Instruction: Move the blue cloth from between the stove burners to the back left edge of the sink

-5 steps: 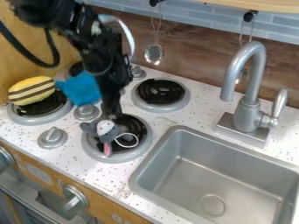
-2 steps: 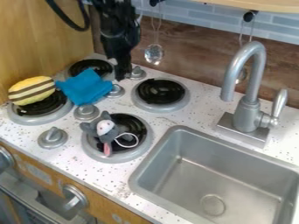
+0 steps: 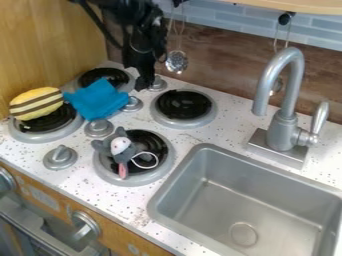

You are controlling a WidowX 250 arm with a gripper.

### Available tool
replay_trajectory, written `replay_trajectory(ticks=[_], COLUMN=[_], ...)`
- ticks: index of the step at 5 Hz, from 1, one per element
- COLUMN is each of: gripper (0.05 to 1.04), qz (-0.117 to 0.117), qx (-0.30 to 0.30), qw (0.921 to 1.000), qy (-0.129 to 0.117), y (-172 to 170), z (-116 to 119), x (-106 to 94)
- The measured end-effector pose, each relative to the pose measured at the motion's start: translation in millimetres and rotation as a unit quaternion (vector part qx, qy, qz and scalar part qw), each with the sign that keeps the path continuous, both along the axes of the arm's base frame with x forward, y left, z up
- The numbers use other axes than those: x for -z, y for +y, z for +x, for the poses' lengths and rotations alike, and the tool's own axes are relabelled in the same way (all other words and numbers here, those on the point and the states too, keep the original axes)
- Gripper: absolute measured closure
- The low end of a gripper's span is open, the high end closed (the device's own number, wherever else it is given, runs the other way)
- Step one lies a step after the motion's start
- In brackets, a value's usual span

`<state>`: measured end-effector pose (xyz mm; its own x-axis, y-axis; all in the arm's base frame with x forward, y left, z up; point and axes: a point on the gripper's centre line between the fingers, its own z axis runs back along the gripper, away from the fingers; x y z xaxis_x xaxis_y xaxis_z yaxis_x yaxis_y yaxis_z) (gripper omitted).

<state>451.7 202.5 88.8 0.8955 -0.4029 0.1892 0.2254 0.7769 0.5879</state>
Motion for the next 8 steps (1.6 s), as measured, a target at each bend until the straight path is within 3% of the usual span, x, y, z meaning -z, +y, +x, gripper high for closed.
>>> replay_trajectory(ticks=[2,4,6,7,8], gripper=[0.077,0.077,0.077,0.077,0.077], qz=[0.015,-0.005,-0.08,-0.12,-0.152], qx=[-0.079,-0.132,-0.155,-0.143,-0.118], qw=[0.9966,0.9912,0.9847,0.9824,0.9814], qy=[0.017,0.015,-0.007,0.009,0.007], y=[45.5,76.3,103.7,113.3,108.2], z=[-3.1,-30.3,-51.3,-49.0,-43.9], x=[2.1,5.1,-7.3,19.2,27.2])
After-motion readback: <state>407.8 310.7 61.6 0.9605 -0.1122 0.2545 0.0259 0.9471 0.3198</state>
